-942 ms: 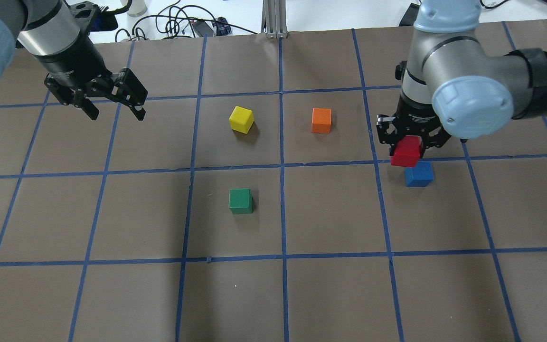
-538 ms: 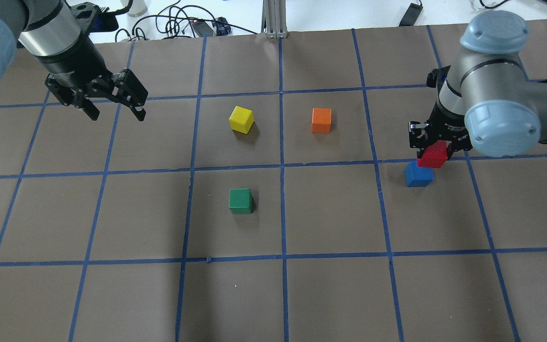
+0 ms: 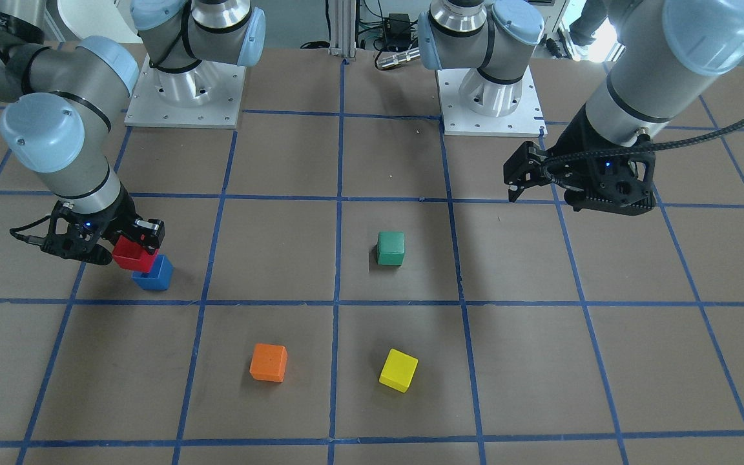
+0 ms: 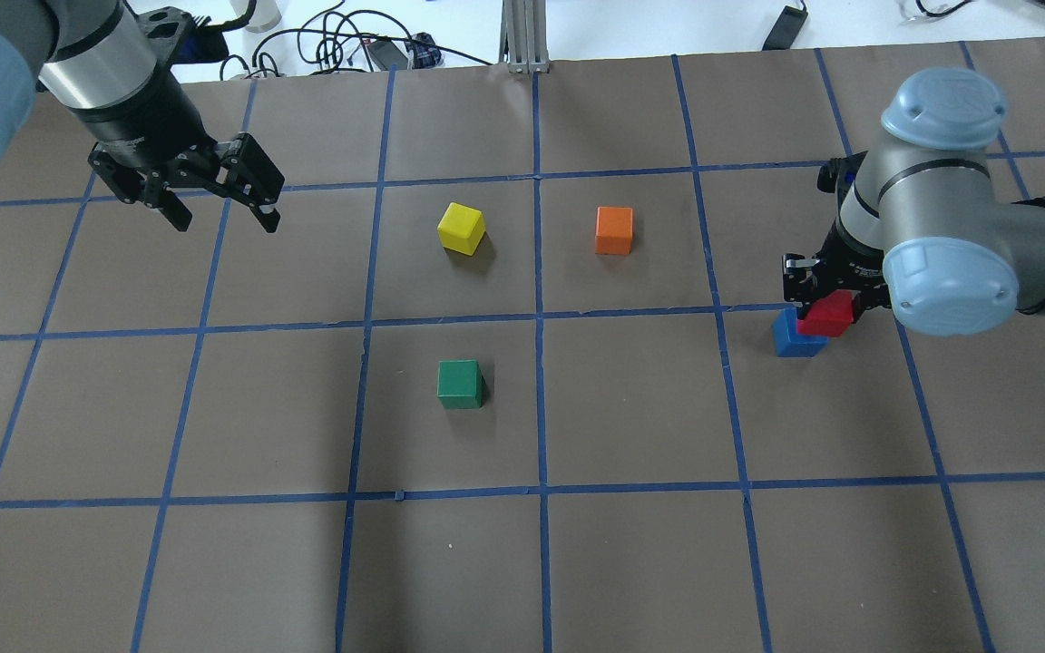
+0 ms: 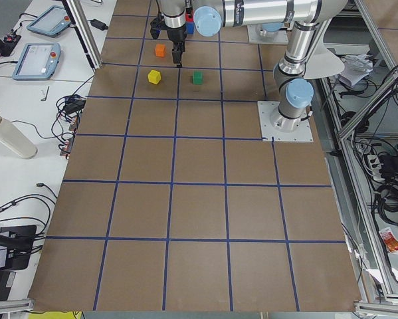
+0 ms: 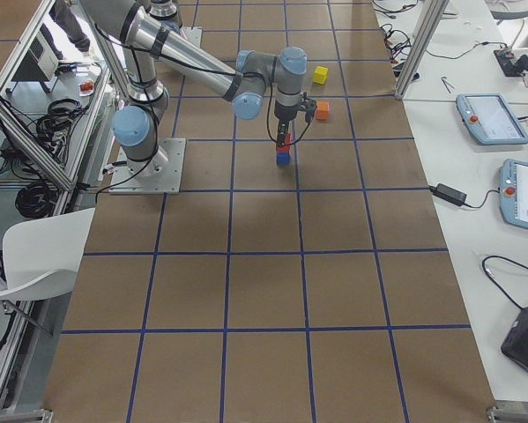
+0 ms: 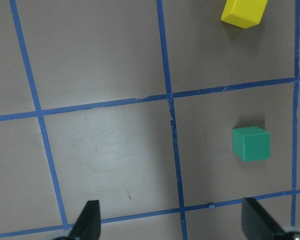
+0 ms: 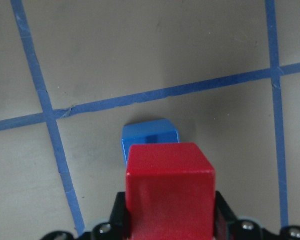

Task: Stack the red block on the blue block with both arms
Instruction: 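Lower the red cube onto the top of the blue cube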

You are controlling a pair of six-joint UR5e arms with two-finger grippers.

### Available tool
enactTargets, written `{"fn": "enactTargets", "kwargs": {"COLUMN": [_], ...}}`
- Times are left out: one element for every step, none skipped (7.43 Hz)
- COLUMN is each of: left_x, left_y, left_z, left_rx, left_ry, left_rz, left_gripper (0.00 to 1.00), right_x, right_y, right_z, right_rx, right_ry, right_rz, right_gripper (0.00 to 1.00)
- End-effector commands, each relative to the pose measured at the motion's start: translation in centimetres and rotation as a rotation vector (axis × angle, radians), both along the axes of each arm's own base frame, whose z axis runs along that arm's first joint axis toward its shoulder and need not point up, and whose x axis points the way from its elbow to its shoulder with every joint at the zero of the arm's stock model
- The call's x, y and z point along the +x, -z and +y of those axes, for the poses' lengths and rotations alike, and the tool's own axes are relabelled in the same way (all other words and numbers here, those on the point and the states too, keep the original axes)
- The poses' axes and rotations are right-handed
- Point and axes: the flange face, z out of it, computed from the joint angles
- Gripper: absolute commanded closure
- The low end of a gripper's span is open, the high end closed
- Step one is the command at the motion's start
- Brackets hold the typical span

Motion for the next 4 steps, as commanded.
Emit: {"fn": "enactTargets", "kwargs": {"left_x": [-0.03,-0.02,-0.10,-0.09], "left_y": [0.01,0.09,0.25,0.40], "left_z": [0.00,-0.04,-0.12,-0.14], "left_rx": [0.000,0.002,0.005,0.008], "left_ry": [0.001,0.001,0.002,0.002], "left_rz": [0.000,0.000,0.000,0.001], "left_gripper": [0.00,0.00,0.00,0.00], "right_x": [0.22,0.22,0.22,0.18], "right_y": [0.62,0.69,0.82,0.69], "right_z": [0.30,0.28,0.30,0.16], "right_rx": [0.008,0.010,0.012,-0.001], "right_ry": [0.004,-0.002,-0.004,-0.005], "right_rz": [-0.019,-0.020,-0.020,-0.017], "right_gripper": [1.00,0.98,0.97,0.97]}}
